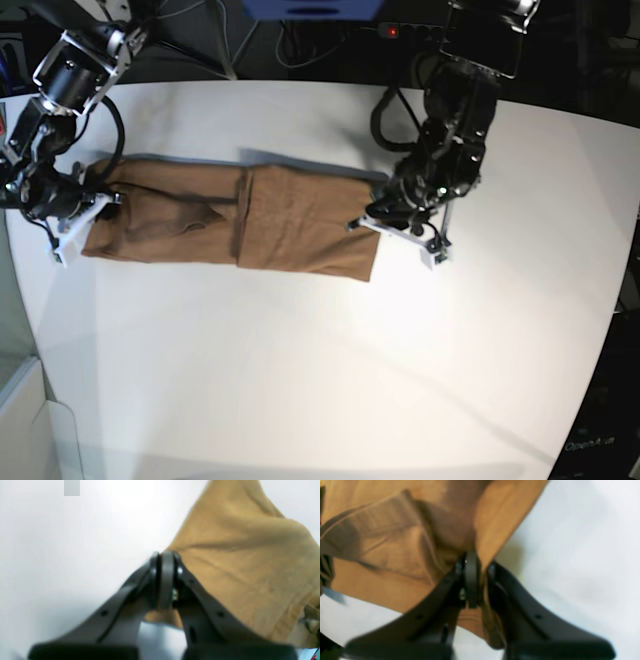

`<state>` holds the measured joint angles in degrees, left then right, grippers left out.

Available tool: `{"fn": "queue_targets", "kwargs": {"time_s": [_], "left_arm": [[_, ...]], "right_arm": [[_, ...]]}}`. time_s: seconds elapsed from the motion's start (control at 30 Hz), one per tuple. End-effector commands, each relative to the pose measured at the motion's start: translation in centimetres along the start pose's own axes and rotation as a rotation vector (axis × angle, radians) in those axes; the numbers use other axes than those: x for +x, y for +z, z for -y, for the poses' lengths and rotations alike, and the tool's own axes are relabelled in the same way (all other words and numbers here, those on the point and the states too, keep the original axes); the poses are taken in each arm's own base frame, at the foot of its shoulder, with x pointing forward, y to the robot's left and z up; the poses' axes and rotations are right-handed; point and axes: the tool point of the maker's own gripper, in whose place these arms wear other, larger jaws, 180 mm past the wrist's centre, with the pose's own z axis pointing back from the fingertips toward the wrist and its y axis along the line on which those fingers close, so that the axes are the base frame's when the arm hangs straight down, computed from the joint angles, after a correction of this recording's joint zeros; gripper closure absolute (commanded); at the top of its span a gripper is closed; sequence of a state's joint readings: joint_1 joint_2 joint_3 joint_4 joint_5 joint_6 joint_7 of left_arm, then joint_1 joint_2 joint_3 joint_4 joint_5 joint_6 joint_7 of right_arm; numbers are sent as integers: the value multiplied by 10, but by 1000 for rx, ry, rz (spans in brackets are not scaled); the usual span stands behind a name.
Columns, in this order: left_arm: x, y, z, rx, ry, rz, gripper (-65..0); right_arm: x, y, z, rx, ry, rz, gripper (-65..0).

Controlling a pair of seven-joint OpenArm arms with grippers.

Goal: Fold the T-shirt properly
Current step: 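Release the strip end from the right gripper and reposition it, then lift the strip end with the right gripper and fold it over toward the left gripper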

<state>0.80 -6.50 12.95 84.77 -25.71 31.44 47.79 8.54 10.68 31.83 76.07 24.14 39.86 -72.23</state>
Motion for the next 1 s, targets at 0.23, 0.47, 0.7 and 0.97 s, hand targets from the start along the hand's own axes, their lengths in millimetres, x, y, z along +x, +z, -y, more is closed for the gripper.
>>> {"fn": "queue_targets", "kwargs": {"time_s": [0.23,0.47,0.7,0.97], "left_arm": [[-58,-4,-45,149,35,-189,-24],[-60,-4,-44,146,35,-192,-24],[-61,-3,-37,130,40,-194,-24],[-53,12,-22,72,37,-145,-24]], "right_arm": [[66,50,-8,-120,215,148,-7],[63,63,-55,-124,325,160,-7],[60,51,-120,-25,478,155,-9],[59,37,-176,86,574,156,-9]]}}
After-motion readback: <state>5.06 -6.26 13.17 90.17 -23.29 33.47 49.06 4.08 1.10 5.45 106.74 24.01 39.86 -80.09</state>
